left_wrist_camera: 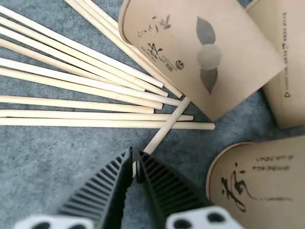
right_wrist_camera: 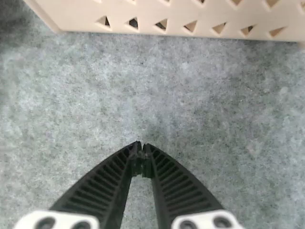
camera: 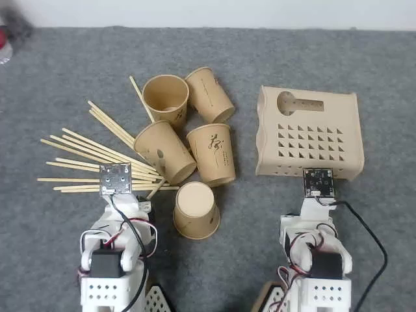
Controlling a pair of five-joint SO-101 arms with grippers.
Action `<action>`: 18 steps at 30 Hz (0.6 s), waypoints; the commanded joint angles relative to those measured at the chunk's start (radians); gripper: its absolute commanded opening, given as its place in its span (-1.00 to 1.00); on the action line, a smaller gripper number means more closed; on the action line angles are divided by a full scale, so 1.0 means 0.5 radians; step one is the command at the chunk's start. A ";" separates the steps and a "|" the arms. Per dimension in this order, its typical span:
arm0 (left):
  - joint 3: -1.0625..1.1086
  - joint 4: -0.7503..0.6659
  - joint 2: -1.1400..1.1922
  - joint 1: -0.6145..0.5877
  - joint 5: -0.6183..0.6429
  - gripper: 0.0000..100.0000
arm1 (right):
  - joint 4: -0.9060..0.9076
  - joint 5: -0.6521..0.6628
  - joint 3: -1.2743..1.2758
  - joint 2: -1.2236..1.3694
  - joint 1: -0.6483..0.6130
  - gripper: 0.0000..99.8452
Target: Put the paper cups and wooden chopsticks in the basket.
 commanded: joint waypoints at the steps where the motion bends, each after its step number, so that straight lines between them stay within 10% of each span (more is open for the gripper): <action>1: -0.023 0.006 -0.025 0.012 0.000 -0.98 | 0.002 -0.015 0.037 -0.029 -0.002 -0.98; 18: -0.023 -0.006 -0.025 0.012 0.000 -0.98 | -0.005 -0.015 0.037 -0.029 0.005 -0.98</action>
